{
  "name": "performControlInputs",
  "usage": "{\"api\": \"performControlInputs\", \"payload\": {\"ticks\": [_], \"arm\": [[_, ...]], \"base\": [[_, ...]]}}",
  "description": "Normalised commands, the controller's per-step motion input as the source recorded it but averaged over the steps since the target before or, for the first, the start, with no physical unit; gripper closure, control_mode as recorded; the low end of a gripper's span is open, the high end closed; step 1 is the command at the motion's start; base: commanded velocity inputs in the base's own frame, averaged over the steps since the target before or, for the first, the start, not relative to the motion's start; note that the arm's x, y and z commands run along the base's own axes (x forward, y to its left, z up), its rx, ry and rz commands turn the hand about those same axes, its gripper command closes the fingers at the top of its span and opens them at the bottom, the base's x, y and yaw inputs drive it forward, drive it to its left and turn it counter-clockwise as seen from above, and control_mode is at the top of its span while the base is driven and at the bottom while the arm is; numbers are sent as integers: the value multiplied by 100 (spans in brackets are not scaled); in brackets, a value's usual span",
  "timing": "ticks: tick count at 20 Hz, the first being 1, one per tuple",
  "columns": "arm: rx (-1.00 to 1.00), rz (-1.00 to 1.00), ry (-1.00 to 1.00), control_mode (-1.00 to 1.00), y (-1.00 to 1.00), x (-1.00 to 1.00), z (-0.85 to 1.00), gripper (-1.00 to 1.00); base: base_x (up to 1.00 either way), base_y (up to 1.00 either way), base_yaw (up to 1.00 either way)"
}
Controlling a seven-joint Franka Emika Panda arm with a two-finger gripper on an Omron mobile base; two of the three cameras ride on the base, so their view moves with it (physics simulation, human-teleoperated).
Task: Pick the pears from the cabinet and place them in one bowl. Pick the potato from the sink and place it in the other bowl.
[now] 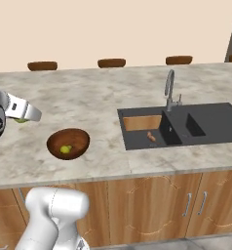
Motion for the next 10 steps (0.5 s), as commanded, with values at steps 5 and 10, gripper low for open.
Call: {"api": "performControlInputs", "payload": {"ticks": [5,10], "arm": [[2,0,3,-100,-10,21,-24,100],[3,1,29,-100,-29,48,-59,100]], "base": [[3,0,0],[0,0,0]]}}
